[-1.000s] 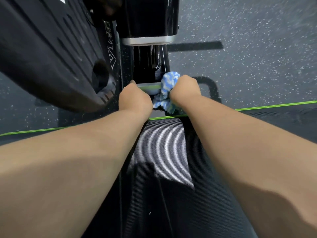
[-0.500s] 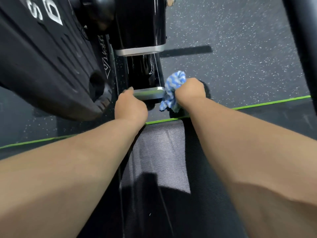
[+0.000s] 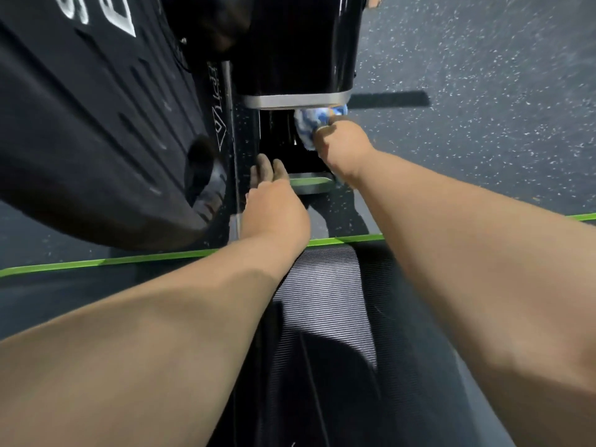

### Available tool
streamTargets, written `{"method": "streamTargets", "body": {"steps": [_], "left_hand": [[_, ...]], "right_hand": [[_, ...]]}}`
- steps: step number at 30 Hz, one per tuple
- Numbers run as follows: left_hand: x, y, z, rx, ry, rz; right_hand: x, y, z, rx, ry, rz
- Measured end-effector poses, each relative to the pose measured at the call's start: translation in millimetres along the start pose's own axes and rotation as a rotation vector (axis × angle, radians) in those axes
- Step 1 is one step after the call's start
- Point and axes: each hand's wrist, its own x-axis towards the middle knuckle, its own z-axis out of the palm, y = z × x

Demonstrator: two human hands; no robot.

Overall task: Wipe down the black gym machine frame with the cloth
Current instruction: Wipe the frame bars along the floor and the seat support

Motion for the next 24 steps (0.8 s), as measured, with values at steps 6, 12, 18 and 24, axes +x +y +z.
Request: {"method": "streamTargets", "body": {"steps": [6, 12, 18, 24], "left_hand": [[-6.6, 4.8, -9.7, -0.269, 0.014, -0.072], [-20.5, 10.5, -18.2, -0.348, 0.139, -0.019], [-58.8, 29.6, -34.4, -0.538, 0.127, 0.117], [-83.0, 86.0, -96.8, -0.773, 0.323, 0.221]], "right_hand": [[-62.9, 23.7, 0.8, 0.027, -0.040, 0.077], [-80.9, 9.8, -13.1, 0.093, 0.092, 0.101], [-114.7, -42.9, -32.2, 0.443, 0.383, 0.151], [-153.7, -102.6, -80.3, 0.543, 0.556, -0.017]]}}
